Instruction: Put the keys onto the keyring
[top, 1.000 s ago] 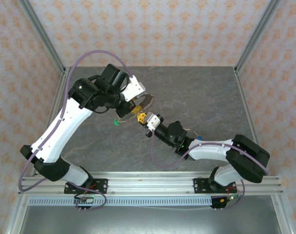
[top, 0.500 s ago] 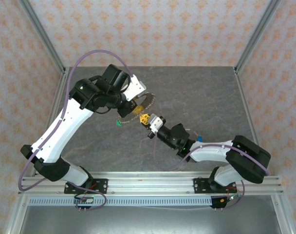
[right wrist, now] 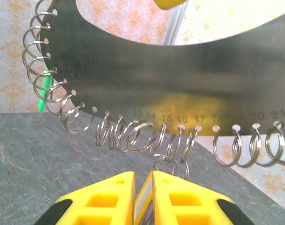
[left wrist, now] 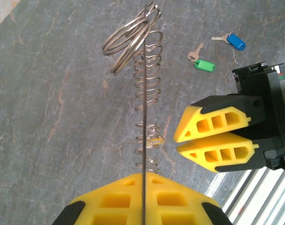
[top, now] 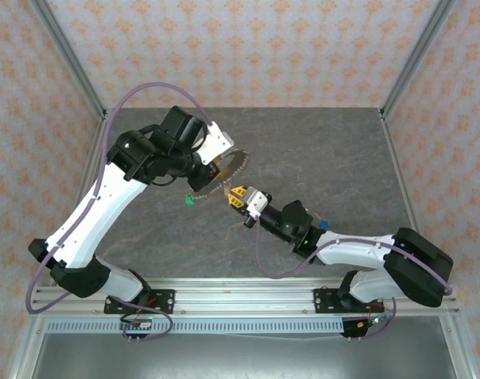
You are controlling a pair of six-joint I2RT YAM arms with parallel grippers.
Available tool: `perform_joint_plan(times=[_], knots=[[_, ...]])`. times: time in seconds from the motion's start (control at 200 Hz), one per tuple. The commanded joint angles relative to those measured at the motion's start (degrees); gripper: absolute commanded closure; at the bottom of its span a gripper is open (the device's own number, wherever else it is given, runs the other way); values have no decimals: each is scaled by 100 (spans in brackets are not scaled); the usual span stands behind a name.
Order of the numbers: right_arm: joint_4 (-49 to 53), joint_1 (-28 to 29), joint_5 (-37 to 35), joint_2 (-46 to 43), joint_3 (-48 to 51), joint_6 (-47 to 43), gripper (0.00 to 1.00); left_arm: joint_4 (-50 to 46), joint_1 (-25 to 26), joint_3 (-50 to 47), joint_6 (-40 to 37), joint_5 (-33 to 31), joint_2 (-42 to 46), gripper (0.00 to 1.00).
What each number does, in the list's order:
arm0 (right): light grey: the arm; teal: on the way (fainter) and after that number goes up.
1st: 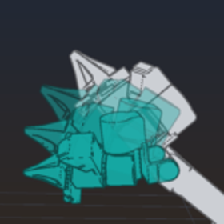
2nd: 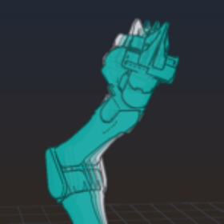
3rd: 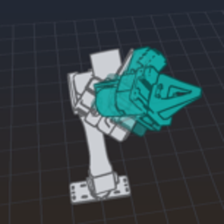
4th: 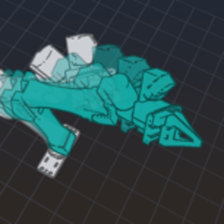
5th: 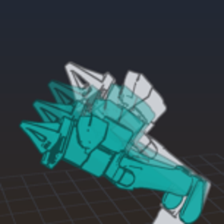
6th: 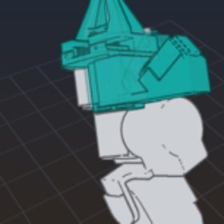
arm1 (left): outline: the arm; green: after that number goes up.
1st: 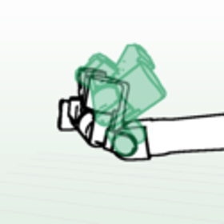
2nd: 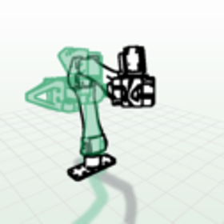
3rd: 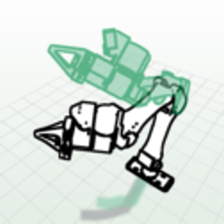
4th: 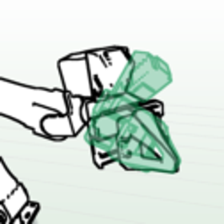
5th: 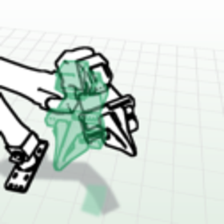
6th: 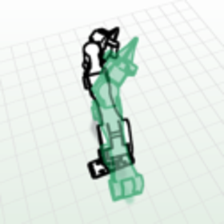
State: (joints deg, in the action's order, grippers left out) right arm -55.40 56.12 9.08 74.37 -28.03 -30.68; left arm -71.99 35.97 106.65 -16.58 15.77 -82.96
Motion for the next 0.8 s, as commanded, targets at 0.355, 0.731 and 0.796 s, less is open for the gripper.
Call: perform_joint_plan(times=[0.355,0.731,0.796], knots=[[4,21,-79,299,-681,-244,83,156,-22,-4,-48,-47,148,100],[245,16,-440,499,-756,-313,82,140,-19,-1,-58,-31,159,100],[211,17,-405,517,-765,-310,86,141,-25,1,-48,-37,151,100]])
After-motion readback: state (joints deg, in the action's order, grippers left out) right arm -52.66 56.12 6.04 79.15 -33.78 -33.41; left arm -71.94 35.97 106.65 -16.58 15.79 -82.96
